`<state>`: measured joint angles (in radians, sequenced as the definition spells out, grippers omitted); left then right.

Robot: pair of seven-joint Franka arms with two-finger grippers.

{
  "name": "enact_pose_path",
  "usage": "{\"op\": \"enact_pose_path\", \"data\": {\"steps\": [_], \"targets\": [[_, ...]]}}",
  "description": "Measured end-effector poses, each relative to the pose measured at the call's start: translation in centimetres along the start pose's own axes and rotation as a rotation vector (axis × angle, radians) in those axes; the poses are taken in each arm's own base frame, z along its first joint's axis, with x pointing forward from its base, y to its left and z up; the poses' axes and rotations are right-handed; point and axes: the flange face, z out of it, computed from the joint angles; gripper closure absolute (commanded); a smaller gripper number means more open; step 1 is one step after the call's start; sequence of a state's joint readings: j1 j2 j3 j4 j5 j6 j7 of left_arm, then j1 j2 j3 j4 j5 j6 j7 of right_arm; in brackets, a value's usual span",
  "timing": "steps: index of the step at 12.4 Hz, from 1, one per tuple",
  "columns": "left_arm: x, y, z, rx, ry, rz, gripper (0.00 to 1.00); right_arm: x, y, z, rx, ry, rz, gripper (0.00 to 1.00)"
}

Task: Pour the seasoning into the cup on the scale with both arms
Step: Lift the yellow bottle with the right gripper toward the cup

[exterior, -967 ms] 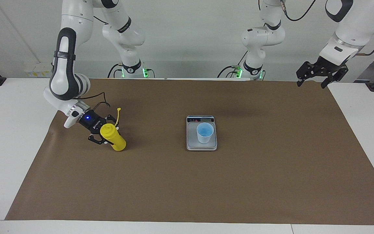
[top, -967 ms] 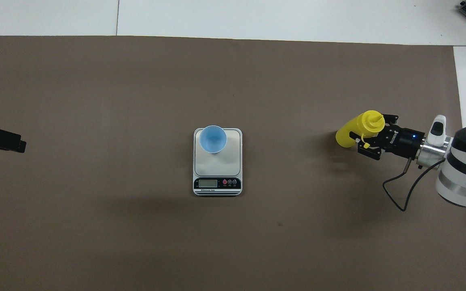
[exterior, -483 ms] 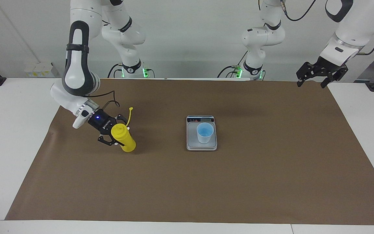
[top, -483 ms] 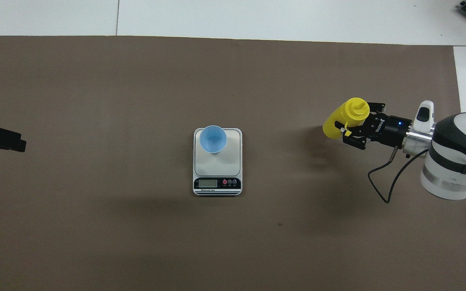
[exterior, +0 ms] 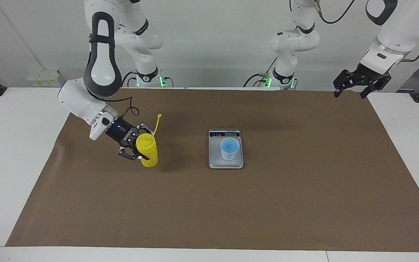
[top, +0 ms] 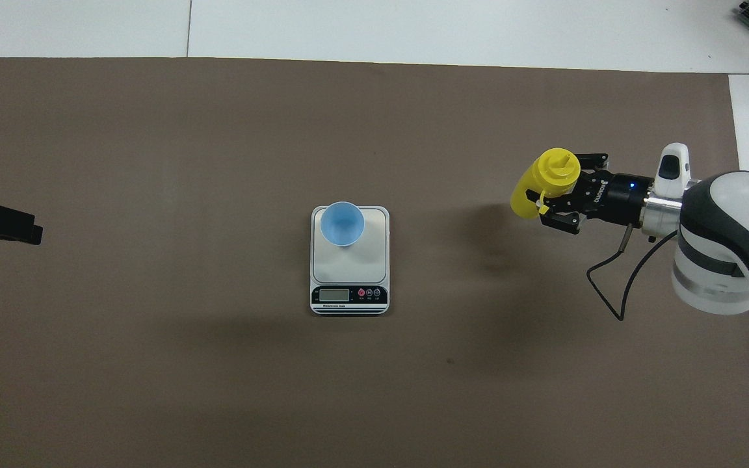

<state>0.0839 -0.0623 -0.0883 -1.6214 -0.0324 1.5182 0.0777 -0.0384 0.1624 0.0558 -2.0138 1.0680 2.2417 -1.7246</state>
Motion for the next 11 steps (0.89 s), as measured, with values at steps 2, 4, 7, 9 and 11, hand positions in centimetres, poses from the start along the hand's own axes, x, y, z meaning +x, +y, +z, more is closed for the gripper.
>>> {"op": "enact_pose_path", "data": {"steps": [2,4,7,9,11], "targets": [[0.0,0.0,0.0,0.0,0.0,-0.001,0.0,1.4,-0.6,0.2,-0.01,-0.059,-0.076,0.89],[0.0,0.0,0.0,0.0,0.0,-0.001,0.0,3.3,-1.3,0.5,-0.047,-0.114,-0.127,0.91],[0.0,0.0,0.0,0.0,-0.001,-0.001,0.0,6.0,-2.8,0.8,-0.078,-0.283,-0.116,1.0],[0.0,0.0,0.0,0.0,-0.001,-0.001,0.0,8.4,-3.6,0.3,-0.14,-0.419,-0.139,1.0],[0.0,0.0,0.0,0.0,-0.001,-0.001,0.0,11.2,-5.4,1.3,-0.187,-0.518,-0.145,1.0]]}}
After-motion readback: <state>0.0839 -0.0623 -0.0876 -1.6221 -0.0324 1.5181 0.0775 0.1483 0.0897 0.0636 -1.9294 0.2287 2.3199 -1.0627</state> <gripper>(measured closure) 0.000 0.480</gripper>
